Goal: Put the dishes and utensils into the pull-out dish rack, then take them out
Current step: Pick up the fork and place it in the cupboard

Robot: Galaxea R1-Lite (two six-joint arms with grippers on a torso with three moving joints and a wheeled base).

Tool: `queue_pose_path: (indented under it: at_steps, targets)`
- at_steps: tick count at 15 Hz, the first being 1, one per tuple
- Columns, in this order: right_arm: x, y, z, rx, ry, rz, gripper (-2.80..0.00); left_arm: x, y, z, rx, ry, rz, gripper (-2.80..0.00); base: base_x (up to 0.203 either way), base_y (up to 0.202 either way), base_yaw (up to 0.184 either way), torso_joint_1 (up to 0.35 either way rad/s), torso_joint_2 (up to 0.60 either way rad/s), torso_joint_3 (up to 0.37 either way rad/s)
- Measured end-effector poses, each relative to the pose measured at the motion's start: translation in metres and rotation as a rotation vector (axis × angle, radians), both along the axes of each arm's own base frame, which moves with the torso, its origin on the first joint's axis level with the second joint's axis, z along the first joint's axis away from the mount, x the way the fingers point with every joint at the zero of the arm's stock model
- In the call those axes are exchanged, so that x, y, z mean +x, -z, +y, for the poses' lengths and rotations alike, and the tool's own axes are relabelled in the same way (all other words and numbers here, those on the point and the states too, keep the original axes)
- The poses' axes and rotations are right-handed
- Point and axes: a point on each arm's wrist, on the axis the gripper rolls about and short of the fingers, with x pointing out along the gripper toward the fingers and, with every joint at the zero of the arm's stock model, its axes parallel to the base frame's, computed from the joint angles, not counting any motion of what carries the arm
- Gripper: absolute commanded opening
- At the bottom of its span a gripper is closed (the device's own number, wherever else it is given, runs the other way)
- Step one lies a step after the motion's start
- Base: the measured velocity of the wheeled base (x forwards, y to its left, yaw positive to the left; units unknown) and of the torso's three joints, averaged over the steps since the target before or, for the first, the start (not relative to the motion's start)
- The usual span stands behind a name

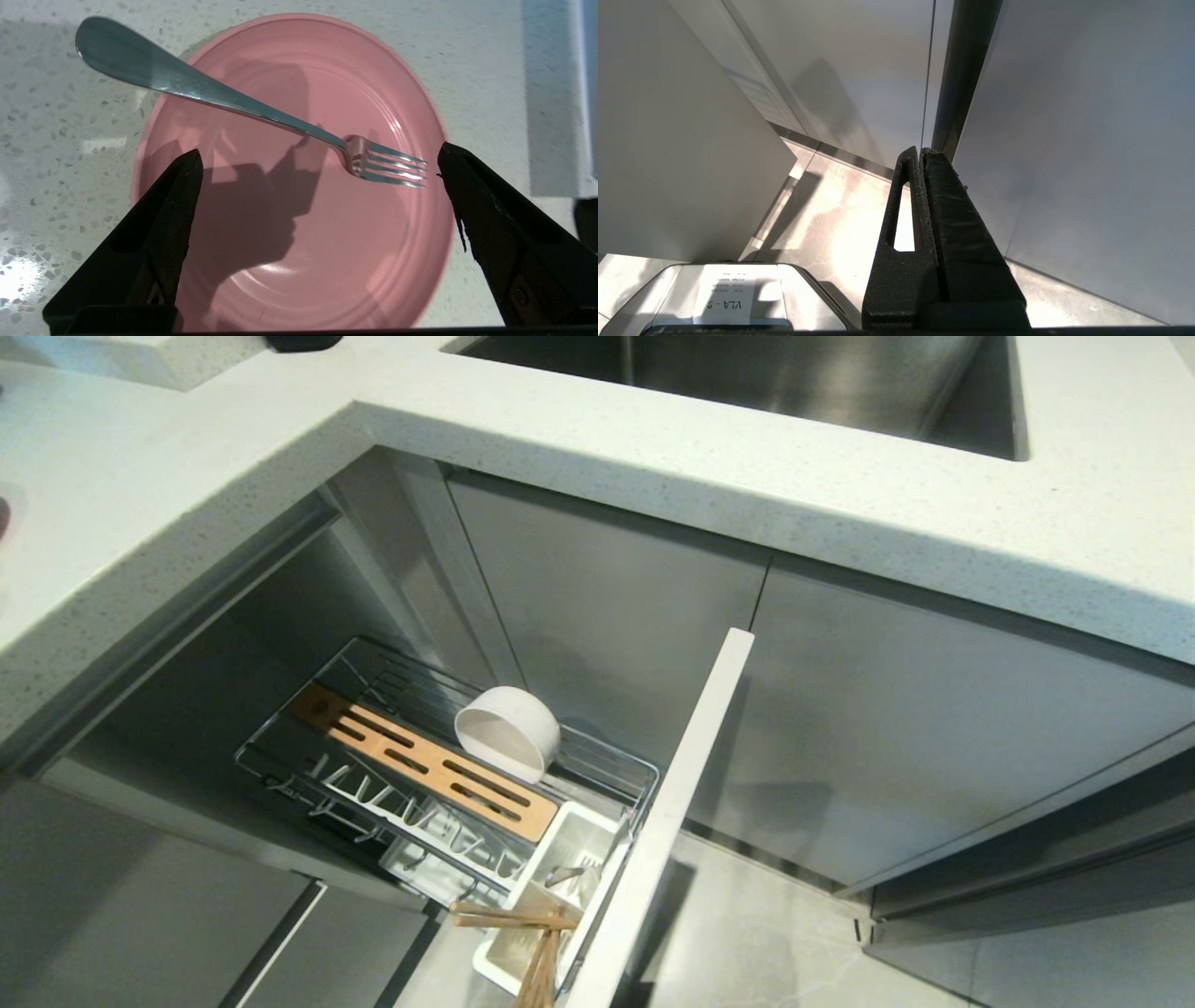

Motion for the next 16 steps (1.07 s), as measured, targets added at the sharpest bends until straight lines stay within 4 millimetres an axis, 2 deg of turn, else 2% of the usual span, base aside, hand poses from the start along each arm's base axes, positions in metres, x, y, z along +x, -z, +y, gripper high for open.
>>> queue_pose_path:
  at_steps: [4, 16]
  targets:
    - [0.000, 0.000, 0.000, 0.000, 0.000, 0.000, -2.80, 0.013, 0.008, -0.002, -0.064, -0.089, 0.034, 0.00, 0.000, 0.000, 0.000, 0.000, 0.00, 0.000]
    - [0.000, 0.000, 0.000, 0.000, 0.000, 0.000, -2.80, 0.029, 0.009, 0.008, -0.059, -0.088, 0.001, 0.00, 0.000, 0.000, 0.000, 0.000, 0.00, 0.000]
